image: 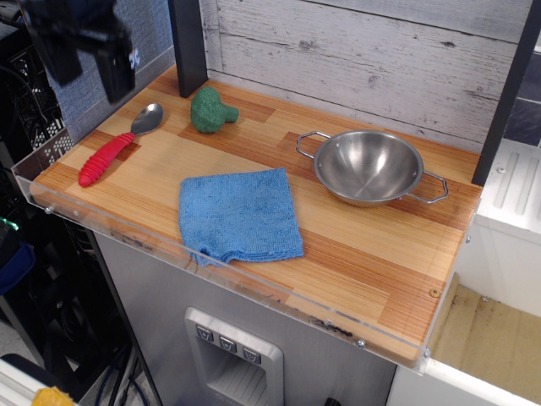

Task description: Move red spoon to lower left corner

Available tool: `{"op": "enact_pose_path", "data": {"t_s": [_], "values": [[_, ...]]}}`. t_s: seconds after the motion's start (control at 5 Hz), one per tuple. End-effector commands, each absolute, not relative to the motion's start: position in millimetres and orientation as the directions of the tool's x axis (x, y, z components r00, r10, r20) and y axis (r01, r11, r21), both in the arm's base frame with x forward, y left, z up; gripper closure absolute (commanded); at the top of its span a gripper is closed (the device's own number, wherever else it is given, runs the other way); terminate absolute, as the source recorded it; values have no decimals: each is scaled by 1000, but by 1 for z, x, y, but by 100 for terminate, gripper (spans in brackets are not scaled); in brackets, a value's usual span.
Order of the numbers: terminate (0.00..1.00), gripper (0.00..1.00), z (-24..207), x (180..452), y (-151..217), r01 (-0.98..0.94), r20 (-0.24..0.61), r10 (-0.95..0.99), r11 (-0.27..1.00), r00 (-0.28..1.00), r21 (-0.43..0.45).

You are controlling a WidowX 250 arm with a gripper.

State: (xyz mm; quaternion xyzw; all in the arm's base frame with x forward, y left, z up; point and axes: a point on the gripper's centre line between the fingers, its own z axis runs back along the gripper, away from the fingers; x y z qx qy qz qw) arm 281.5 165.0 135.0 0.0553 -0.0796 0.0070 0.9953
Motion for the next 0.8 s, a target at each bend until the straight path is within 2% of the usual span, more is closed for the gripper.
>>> {"op": "enact_pose_path", "data": {"t_s": [0.0,0.4,0.6], "values": [[0,0,148,289,128,69,144,-81,994,986,85],[0,0,141,293,118,51,83,-57,996,995,72],[0,0,141,293,118,51,83,-57,996,995,72]]}}
